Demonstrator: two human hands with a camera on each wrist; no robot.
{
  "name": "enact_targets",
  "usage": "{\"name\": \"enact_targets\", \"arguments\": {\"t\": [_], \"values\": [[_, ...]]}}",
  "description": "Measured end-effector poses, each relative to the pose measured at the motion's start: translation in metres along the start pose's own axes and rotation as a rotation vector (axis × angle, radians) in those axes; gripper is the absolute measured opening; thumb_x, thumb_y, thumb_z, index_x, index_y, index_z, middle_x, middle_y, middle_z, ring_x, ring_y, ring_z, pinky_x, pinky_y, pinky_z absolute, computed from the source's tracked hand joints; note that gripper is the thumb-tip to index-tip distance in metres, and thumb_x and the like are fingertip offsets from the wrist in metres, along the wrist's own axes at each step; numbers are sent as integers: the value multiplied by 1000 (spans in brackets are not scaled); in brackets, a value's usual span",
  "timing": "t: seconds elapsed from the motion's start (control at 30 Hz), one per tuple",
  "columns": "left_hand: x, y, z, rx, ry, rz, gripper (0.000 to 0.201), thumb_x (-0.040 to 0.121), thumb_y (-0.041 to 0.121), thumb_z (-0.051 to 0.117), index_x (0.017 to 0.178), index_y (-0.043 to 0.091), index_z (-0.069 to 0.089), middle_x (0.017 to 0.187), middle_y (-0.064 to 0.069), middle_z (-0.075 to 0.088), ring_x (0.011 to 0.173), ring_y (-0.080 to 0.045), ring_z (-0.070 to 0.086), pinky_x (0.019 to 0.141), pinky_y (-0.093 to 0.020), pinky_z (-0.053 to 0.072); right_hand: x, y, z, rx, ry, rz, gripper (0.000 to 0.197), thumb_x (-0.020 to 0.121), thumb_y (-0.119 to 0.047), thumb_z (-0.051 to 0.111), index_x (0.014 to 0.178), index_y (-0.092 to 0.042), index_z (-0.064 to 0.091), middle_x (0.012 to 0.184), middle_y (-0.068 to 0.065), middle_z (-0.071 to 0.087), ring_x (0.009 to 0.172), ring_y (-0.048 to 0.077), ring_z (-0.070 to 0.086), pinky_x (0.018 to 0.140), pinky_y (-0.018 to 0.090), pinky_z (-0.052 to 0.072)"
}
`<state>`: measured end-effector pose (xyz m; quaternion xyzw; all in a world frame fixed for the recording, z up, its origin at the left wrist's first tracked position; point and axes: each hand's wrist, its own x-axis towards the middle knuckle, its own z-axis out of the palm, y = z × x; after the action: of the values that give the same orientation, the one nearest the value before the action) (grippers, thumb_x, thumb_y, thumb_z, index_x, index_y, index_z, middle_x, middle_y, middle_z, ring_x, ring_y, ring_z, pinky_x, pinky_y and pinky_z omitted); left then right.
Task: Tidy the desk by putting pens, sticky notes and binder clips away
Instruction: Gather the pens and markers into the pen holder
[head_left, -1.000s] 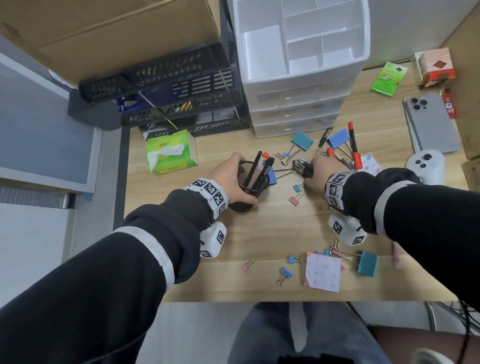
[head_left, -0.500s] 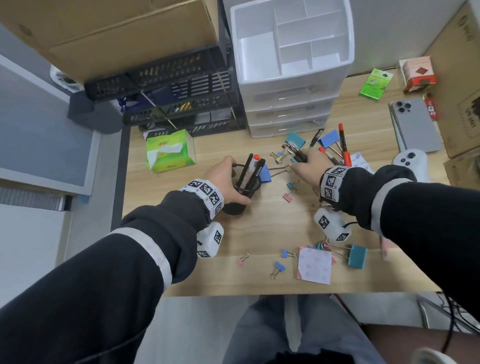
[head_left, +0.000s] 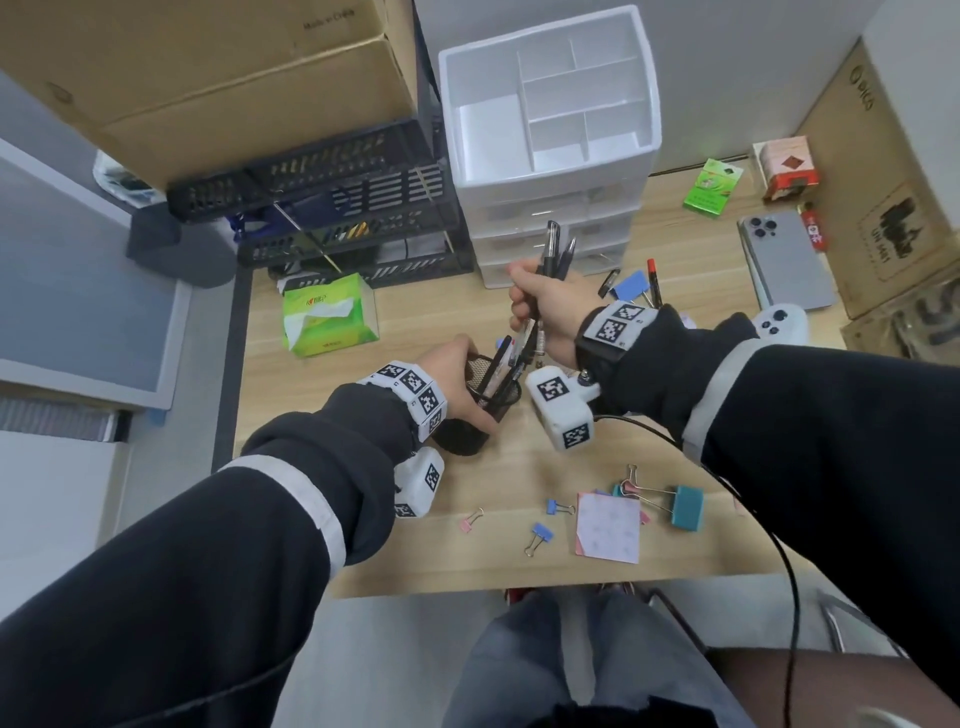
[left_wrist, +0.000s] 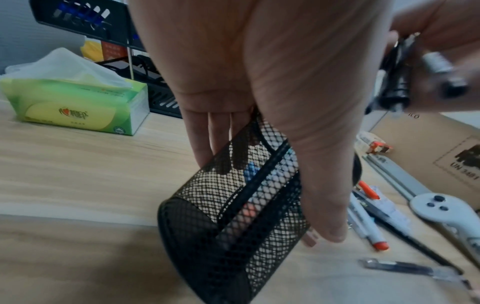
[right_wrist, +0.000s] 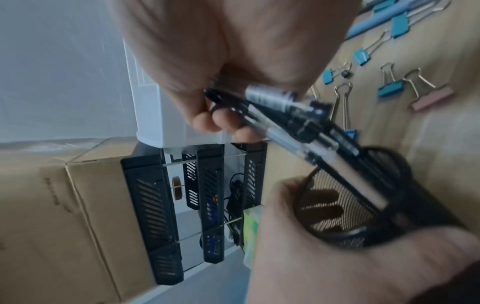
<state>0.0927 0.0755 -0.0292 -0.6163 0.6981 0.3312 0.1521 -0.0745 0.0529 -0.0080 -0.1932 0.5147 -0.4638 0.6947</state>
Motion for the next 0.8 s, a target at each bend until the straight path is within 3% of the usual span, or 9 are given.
{"name": "enact_targets", "arguments": {"t": [0.07, 0.17, 0.27, 0.33, 0.43, 0.57, 0.7, 0.8], "values": [[0, 5, 2, -67, 5, 20, 99, 41, 49, 95, 122, 20, 47, 106, 4, 63, 95, -17, 62, 86, -39, 55, -1, 6, 3, -53, 57, -49, 14, 95, -18, 64, 84, -11, 59, 56, 0, 48, 48, 12, 41, 51, 28, 42], [0, 11, 4, -154, 6, 46, 99, 41, 50, 92, 124, 18, 48, 105, 4, 63, 95, -17, 63, 88, -40, 54, -4, 15, 2, -174, 115, -80, 32, 85, -36, 75, 68, -13, 60, 53, 1, 55, 47, 13, 49, 54, 28, 49], [0, 14, 3, -175, 7, 69, 96, 45, 47, 92, 125, 18, 48, 108, 3, 63, 96, -16, 62, 89, -39, 53, -8, 21, 4, -183, 139, -105, 28, 85, -33, 77, 77, -9, 65, 58, 2, 61, 49, 11, 56, 57, 25, 53], [-1, 14, 3, -181, 13, 62, 98, 45, 47, 94, 127, 18, 47, 111, 3, 63, 97, -15, 61, 90, -36, 52, -10, 22, 5, -196, 123, -109, 23, 88, -27, 75, 85, -6, 66, 64, 4, 64, 53, 10, 60, 61, 26, 55], [-2, 13, 2, -217, 44, 48, 120, 31, 59, 91, 136, 20, 45, 121, 6, 62, 107, -14, 62, 97, -37, 52, -13, 23, 3, -173, 71, -75, 26, 89, -20, 73, 101, 2, 65, 73, 9, 70, 60, 14, 66, 67, 28, 58], [-3, 12, 4, -214, 78, 43, 119, 34, 54, 94, 137, 21, 45, 125, 6, 61, 111, -16, 61, 99, -39, 51, -19, 19, 1, -162, -1, -68, 12, 93, -17, 67, 91, -7, 62, 86, 16, 72, 70, 21, 69, 71, 30, 60], [-1, 10, 6, -223, 98, 16, 111, 40, 47, 97, 134, 19, 44, 118, 5, 60, 106, -16, 60, 96, -37, 52, -17, 18, -2, -265, 28, -74, 40, 96, -39, 54, 78, -6, 68, 94, 19, 75, 88, 31, 73, 87, 41, 58], [0, 9, 7, -236, 109, 13, 107, 39, 47, 97, 128, 21, 45, 110, 7, 61, 101, -16, 61, 92, -36, 53, -17, 17, -4, -398, 73, -80, 62, 100, -47, 36, 79, -4, 76, 86, 12, 77, 88, 27, 72, 83, 35, 56]]}}
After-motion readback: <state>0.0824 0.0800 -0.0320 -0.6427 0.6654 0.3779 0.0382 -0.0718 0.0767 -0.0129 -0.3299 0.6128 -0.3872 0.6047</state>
